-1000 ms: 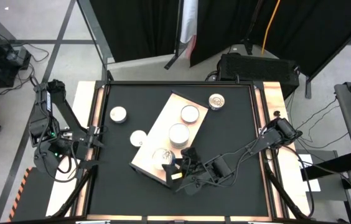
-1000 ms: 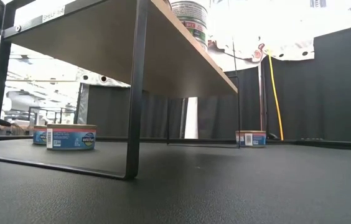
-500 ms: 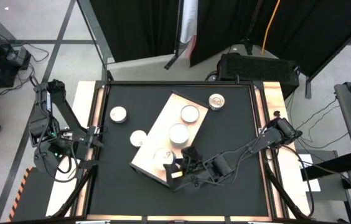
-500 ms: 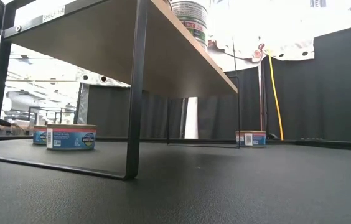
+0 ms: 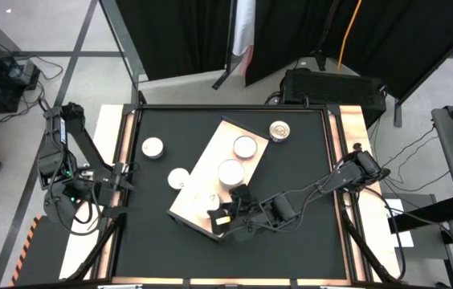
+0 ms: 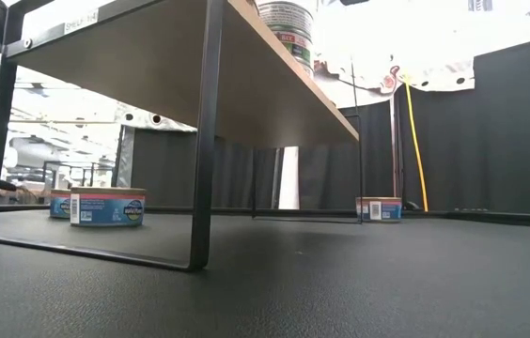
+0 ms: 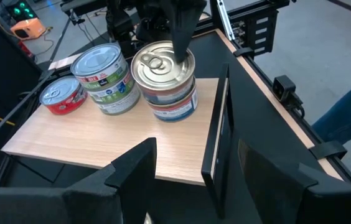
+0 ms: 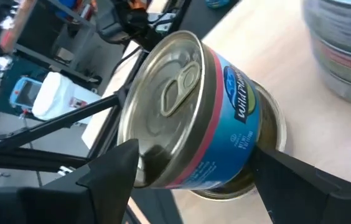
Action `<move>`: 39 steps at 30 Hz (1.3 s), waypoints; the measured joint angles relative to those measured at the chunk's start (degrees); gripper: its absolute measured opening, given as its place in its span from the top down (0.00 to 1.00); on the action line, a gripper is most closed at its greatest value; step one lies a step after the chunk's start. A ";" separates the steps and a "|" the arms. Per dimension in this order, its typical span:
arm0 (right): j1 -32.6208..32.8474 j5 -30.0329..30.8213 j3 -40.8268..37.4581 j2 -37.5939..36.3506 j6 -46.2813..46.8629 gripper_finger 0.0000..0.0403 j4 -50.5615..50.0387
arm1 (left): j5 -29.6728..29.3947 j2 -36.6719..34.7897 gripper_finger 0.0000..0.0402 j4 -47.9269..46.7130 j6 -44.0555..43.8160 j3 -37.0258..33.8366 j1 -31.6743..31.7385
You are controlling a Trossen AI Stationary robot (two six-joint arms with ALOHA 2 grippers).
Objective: Stack canned seafood by type on shelf
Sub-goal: Stack the blue tuna can on top of the other blue tuna can on the shelf, then adjust the stacked blue tuna cans on the shelf
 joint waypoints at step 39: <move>10.24 0.16 0.00 -13.31 1.97 0.18 -31.27 | -5.12 0.89 0.43 1.02 1.99 -0.02 1.11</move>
